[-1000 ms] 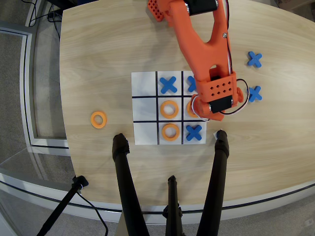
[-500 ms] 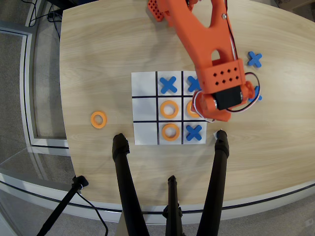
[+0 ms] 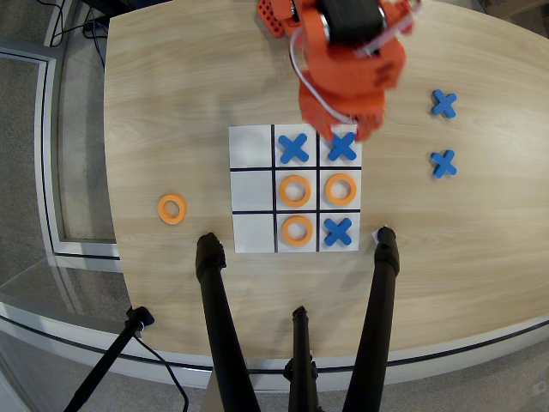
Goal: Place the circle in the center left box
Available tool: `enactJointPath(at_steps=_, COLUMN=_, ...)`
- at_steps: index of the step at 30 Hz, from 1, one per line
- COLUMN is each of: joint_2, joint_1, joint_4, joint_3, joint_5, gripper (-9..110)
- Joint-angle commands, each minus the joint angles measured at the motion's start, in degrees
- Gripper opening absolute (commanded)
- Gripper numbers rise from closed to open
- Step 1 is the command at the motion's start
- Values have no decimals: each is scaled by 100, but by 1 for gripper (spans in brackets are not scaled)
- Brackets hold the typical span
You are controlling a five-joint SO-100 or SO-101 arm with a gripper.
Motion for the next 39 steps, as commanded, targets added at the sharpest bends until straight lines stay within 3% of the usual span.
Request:
enactJointPath(at_steps=1, joint_2=1714, joint_1=141, joint_4=70, joint_3=1248, joint_5=-229, gripper=12)
enactJointPath(at_steps=12, joint_2=4904, joint_1=817, joint_4=1055, joint_3=4025, joint_5=-1028, gripper=7)
enactJointPath(at_steps=15, joint_2=4948, joint_1=1055, joint_4=984, joint_3=4324, joint_5=-1028, gripper=0)
enactJointPath(at_steps=21, joint_2=4948, joint_1=2065, joint_4=562, joint_3=4860, joint_5=-1055, gripper=0)
enactJointPath(at_steps=26, joint_2=4966, joint_1=3894, joint_4=703, joint_3=4860, joint_5=-1055, gripper=0)
enactJointPath(at_steps=35, joint_2=5159, joint_1=8640, joint_4=747, joint_3=4860, joint_5=-1055, gripper=0)
enactJointPath(at_steps=39, joint_2=5159, joint_1=10063, joint_4=809, joint_3=4860, joint_5=-1072, gripper=0)
